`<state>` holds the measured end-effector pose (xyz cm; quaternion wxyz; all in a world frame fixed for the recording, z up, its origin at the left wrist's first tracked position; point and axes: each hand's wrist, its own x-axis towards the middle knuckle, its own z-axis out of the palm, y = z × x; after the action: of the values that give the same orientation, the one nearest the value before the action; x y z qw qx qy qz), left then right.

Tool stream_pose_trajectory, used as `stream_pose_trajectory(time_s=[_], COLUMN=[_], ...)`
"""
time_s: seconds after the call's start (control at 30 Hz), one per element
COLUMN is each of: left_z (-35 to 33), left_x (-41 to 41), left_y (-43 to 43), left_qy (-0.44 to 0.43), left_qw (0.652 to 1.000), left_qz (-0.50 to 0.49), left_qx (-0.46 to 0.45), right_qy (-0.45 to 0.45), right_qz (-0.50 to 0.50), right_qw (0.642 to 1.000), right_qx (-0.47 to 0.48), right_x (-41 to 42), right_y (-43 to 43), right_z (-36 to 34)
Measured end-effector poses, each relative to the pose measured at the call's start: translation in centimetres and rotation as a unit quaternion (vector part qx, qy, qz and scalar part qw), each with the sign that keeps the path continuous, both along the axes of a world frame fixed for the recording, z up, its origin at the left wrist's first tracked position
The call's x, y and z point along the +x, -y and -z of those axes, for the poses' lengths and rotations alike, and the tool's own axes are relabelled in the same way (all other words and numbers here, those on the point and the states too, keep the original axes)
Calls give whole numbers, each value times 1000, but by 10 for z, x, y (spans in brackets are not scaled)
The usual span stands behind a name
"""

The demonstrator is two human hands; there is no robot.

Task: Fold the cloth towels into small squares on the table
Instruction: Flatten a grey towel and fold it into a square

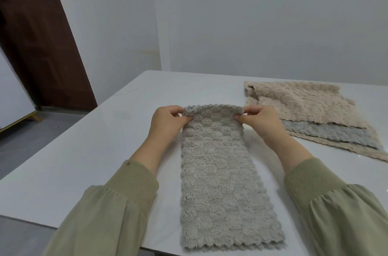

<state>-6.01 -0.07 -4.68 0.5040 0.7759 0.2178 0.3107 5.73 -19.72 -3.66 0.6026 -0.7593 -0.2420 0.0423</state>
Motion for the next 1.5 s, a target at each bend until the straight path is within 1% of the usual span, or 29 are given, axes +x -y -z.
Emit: stream_pose_trajectory(time_s=[0.07, 0.13, 0.2, 0.27, 0.33, 0.37, 0.47, 0.5, 0.57, 0.67, 0.77, 0.83, 0.93, 1.0, 1.1, 1.2, 1.3, 1.33, 1.37, 1.43, 1.47, 1.5], left_z=[1, 6, 13, 19, 22, 23, 25, 25, 25, 23, 21, 21, 22, 22, 22, 23, 23, 23, 23, 23, 22, 22], left_x=[0, 1, 3, 7, 12, 16, 26, 28, 32, 32, 31, 32, 34, 35, 37, 39, 41, 41, 41, 41, 41, 41], left_y=[0, -2, -4, -3, -2, -2, -6, -7, -9, -12, -14, -14, -14, -13, -13, -14, -15, -16, -16, -17, -18, -19], left_qy=[-9, -32, -69, -89, -116, -143, -218, -226, -213, -153, -117, -123, -158, -173, -184, -190, -193, -195, -197, -202, -205, -212], left_qw=[1000, 999, 994, 986, 976, 970, 945, 940, 945, 971, 982, 981, 971, 965, 962, 960, 961, 962, 962, 962, 961, 959], left_qz=[-1, 2, -4, -3, 1, 2, 0, 0, 2, 17, 36, 35, 22, 12, 4, -2, -6, -6, -5, -5, -7, -6], left_qx=[7, 25, 80, 143, 182, 198, 246, 255, 248, 184, 144, 144, 179, 198, 202, 204, 197, 192, 188, 186, 187, 191], right_qy=[11, 54, 113, 153, 161, 158, 170, 172, 181, 194, 161, 132, 101, 90, 78, 72, 68, 76, 100, 157, 166, 162], right_qz=[7, 20, 45, 52, 48, 50, 52, 52, 51, 44, 27, 20, 27, 38, 60, 76, 90, 88, 84, 77, 71, 60], right_qw=[1000, 998, 988, 969, 948, 938, 910, 909, 927, 957, 975, 981, 983, 988, 992, 990, 985, 980, 967, 933, 926, 928], right_qx=[0, -32, -96, -186, -271, -303, -375, -377, -323, -213, -148, -141, -150, -115, -77, -90, -132, -164, -217, -315, -331, -330], right_x=[0, -2, 0, 7, 13, 14, 15, 15, 16, 11, 6, 7, 11, 14, 17, 18, 22, 23, 24, 22, 22, 22], right_y=[-1, -4, -10, -16, -22, -25, -30, -31, -32, -30, -30, -32, -34, -35, -37, -38, -39, -39, -38, -37, -36, -35], right_z=[1, 9, 21, 32, 36, 36, 34, 33, 32, 28, 25, 27, 30, 27, 23, 20, 19, 19, 20, 21, 21, 21])
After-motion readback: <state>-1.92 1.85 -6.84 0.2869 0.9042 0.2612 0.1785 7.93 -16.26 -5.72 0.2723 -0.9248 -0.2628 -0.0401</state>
